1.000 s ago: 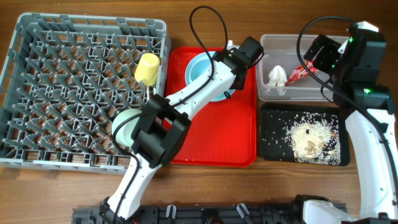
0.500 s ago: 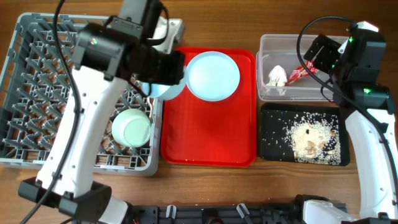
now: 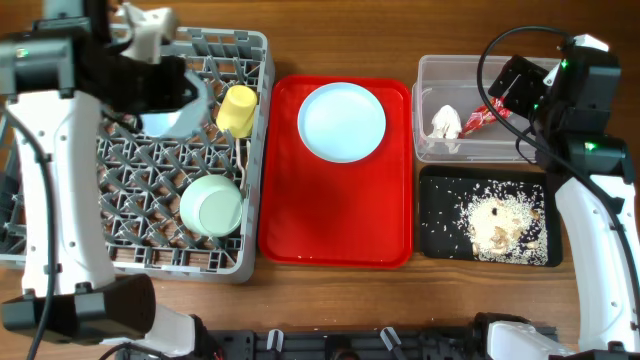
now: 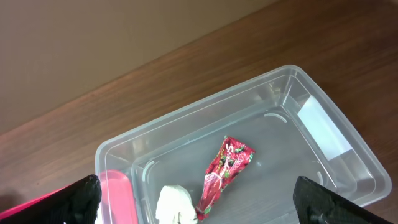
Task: Sort waste into correct bins and load items into the dishwasher rack
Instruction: 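Grasp the light-blue bowl rim and lower it into the rack's left side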
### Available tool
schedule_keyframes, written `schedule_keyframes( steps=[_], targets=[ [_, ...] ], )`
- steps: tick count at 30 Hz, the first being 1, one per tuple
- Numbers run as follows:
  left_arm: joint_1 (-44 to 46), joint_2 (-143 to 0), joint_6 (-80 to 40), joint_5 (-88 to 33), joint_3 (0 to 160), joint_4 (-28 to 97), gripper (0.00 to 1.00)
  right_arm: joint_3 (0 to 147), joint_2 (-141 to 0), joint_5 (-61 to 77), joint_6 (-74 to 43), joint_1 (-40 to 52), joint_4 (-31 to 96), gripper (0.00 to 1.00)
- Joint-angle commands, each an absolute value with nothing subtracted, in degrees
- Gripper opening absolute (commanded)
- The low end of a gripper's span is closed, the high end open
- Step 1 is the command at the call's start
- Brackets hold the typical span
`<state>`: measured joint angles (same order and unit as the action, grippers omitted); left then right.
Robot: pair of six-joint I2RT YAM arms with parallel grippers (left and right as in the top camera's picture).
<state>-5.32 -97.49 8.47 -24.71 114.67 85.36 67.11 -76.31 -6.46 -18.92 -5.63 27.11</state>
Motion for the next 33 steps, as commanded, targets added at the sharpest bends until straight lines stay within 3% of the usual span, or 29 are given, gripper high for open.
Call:
schedule_keyframes(
  steps=[1,6,11,14,19,23,24,25,26,29,30,31,33],
  targets=[
    [-10.4,-97.4,10.1,-25.2,114.2,84.4,0.04,67.2,-76.6,-6.4,-18.1,-5.7,27.0,1.00],
    [-12.5,-97.5,10.1,-31.0,114.2,84.4,0.04,67.2,-76.6,-6.4,-18.1,-5.7,27.0,1.00],
    [-12.6,-97.9,2.4,-17.9,113.2,84.8,0.04,67.2,-76.6,-6.4,-18.1,-5.7,27.0,1.00],
    [-12.6,-97.9,-4.3,-10.5,106.7,79.6,0.04,67.2,-76.6,-6.4,-18.1,-5.7,27.0,1.00],
    [-12.6,-98.0,-9.5,-10.0,87.5,65.4,0.04,67.2,-76.6,-6.4,-18.1,-5.7,27.0,1.00],
    [-12.6,-98.0,-9.7,-10.0,81.4,61.1,0.04,67.2,-76.6,-6.4,-18.1,-5.7,27.0,1.00],
    [-12.6,-97.9,-9.7,-10.4,81.4,61.0,0.08,67.2,-76.6,-6.4,-18.1,-5.7,27.0,1.00],
    [-12.6,-97.7,-9.6,-11.7,81.5,61.0,0.29,67.2,-76.6,-6.4,-18.1,-5.7,27.0,1.00],
    [-12.6,-97.1,-9.6,-14.4,82.3,61.3,0.34,67.2,-76.6,-6.4,-18.0,-5.7,27.0,1.00],
    [-12.6,-94.3,-9.7,-18.7,88.3,62.8,0.42,67.2,-76.6,-6.4,-18.1,-5.7,27.0,1.00],
    [-12.6,-93.2,-9.6,-18.4,90.5,63.3,0.49,67.2,-76.6,-6.4,-18.1,-5.7,27.0,1.00],
    [-12.7,-91.3,-9.6,-16.4,92.4,63.4,0.57,67.2,-76.6,-6.4,-18.1,-5.7,27.0,1.00],
    [-12.7,-88.7,-10.3,-6.5,92.7,64.2,0.58,67.2,-76.6,-6.4,-18.1,-5.7,27.0,1.00]
  ],
)
